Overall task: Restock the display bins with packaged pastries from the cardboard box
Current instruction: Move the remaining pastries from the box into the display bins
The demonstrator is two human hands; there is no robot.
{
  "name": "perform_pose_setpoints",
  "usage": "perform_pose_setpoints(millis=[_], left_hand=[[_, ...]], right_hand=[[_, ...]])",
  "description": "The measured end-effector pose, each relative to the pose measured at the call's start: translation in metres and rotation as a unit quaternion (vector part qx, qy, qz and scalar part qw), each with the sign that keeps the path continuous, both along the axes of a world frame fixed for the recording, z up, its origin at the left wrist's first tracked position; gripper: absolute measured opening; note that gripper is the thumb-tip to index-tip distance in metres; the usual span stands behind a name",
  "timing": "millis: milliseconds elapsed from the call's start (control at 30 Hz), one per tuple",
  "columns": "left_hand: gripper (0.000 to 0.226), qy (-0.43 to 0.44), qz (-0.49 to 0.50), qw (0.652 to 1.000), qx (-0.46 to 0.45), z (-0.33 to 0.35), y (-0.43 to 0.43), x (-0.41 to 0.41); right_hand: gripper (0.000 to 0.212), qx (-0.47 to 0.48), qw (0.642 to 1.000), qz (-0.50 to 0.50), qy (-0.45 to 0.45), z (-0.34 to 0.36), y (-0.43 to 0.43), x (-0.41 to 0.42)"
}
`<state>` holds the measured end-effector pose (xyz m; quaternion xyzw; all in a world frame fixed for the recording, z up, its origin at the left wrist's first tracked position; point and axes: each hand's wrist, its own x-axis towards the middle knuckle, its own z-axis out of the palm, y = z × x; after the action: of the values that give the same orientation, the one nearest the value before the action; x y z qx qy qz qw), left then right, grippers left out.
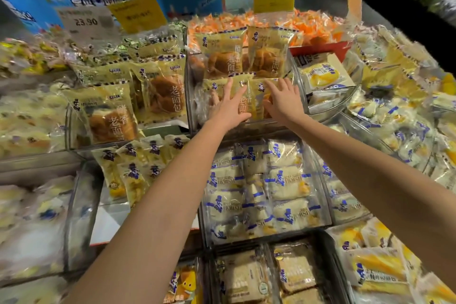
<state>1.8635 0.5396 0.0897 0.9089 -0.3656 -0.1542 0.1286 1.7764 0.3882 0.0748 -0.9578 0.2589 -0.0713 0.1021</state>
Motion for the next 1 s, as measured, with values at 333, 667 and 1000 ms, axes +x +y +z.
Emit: perform_pose_setpoints(millis=[333, 667, 1000], left_hand=[[0.05, -0.256, 0.094, 0.96, -0.061, 0.017, 0.132, 0.045], [0.09, -0.271, 0.159, 0.947, 0.067, 0.008, 0.228, 0.103], [0.065, -0.268, 0.083, 0.959, -0.045, -0.005, 0.268, 0.099]], right_hand=[[0.052, 0.024, 0.97, 0.184, -0.16, 0.027, 0.098, 0.053], [0.077, 0.041, 0.975, 0.214, -0.048, 0.023, 0.167, 0.134], [0.065, 0.024, 0.975, 0.203, -0.082, 0.019, 0.196, 0.127]])
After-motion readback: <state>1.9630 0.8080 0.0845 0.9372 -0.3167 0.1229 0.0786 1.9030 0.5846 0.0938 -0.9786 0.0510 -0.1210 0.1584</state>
